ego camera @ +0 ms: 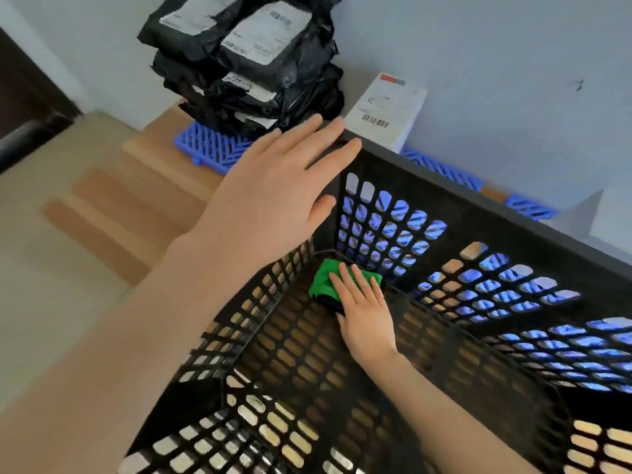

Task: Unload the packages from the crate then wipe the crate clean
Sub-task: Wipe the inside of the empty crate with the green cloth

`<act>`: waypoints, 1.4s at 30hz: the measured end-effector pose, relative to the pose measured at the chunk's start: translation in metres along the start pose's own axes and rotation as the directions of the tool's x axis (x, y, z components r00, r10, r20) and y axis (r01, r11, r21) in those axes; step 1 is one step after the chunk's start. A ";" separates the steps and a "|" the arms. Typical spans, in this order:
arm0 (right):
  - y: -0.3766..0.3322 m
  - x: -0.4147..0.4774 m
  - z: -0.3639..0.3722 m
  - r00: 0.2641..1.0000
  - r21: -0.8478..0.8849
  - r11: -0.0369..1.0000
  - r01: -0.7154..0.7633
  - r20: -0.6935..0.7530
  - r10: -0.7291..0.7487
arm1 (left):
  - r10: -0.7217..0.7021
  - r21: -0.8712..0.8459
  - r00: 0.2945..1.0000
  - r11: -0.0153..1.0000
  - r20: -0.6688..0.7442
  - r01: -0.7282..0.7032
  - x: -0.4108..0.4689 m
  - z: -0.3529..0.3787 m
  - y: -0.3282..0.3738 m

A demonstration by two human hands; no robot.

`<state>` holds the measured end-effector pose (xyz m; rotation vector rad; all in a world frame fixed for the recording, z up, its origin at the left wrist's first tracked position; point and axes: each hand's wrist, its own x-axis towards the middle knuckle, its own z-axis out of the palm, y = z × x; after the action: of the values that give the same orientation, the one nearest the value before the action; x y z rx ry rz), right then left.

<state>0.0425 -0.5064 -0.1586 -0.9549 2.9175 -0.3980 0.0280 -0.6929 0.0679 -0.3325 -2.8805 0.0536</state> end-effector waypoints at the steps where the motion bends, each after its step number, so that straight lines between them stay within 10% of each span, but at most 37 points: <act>1: -0.004 0.005 0.001 0.996 0.081 0.995 -0.058 -0.057 0.062 | 0.005 0.016 1.000 1.000 -0.003 -0.005 -0.001 0.000 0.001; 5: -0.031 0.023 0.009 0.952 0.333 0.911 -0.242 -0.100 0.290 | -0.044 0.131 0.999 0.990 -0.008 0.044 -0.008 0.007 0.011; 12: -0.059 -0.022 0.023 0.972 0.122 0.965 0.232 0.013 -0.236 | -0.071 0.279 0.997 0.957 -0.022 0.075 -0.012 0.018 0.019; 16: -0.069 -0.092 0.027 0.701 0.202 0.693 0.692 0.043 -0.712 | -0.078 0.272 0.996 0.958 -0.038 0.086 -0.012 0.019 0.022; 21: -0.036 -0.052 0.025 0.470 0.168 0.490 0.855 0.146 -0.871 | -0.070 0.246 0.995 0.966 -0.067 0.085 -0.011 0.019 0.021; 28: 0.027 0.038 -0.001 0.800 -0.120 0.800 0.588 -0.063 -0.597 | -0.066 0.232 0.994 0.969 -0.088 0.085 -0.011 0.021 0.021; 33: -0.026 0.016 0.016 0.964 0.086 0.961 0.263 -0.075 -0.257 | -0.076 0.218 0.993 0.971 -0.093 0.095 -0.010 0.021 0.021; 38: -0.068 -0.038 0.028 0.925 0.213 0.905 0.367 0.018 -0.379 | -0.074 0.221 0.992 0.970 -0.104 0.095 -0.010 0.022 0.022; 42: -0.062 -0.096 0.030 0.682 0.295 0.668 0.683 0.068 -0.728 | -0.076 0.223 0.991 0.970 -0.108 0.099 -0.009 0.023 0.022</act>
<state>0.1600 -0.5052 -0.1755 -1.9421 2.1318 -0.6364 0.0361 -0.6742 0.0425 -0.1588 -2.7499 0.3396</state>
